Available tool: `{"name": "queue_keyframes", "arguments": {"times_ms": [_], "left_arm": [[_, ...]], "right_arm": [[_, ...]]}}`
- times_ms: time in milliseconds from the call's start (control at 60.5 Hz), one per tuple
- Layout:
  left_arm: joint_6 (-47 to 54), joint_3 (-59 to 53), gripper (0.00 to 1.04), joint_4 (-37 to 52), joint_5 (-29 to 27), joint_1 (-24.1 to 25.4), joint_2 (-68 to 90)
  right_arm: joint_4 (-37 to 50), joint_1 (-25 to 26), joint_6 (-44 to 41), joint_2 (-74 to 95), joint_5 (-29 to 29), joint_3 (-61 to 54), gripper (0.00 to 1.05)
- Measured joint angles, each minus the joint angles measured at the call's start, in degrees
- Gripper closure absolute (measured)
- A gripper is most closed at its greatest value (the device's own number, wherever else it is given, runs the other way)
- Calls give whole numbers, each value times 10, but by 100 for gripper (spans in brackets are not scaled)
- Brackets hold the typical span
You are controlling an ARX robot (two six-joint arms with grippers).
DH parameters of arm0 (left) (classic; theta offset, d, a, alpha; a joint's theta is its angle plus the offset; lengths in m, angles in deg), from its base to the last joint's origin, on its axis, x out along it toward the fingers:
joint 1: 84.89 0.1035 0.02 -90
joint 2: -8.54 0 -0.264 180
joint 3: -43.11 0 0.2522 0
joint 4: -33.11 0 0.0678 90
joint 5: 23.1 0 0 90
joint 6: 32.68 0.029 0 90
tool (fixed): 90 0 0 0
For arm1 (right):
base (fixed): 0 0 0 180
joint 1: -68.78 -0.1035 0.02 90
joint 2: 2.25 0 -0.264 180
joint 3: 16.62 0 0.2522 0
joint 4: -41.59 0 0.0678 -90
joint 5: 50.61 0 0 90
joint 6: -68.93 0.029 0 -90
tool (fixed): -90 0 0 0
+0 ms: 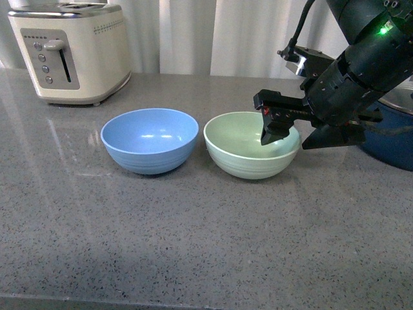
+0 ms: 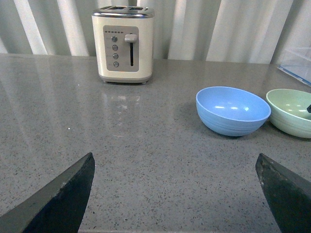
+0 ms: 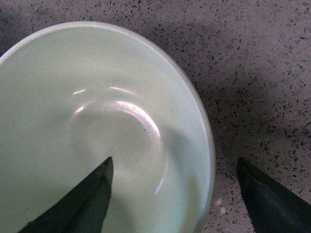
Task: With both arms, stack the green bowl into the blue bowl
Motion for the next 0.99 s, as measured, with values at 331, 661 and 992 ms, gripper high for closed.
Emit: {"name": "queue_keyframes", "arguments": {"times_ms": [331, 661, 992], "left_arm": [[0, 0, 7, 0, 0, 0, 0], [0, 0, 7, 0, 0, 0, 0], [0, 0, 7, 0, 0, 0, 0]], "right_arm": [[16, 9, 4, 0, 10, -21, 82], [21, 24, -2, -25, 9, -29, 104], [-16, 21, -19, -55, 37, 12, 104]]}}
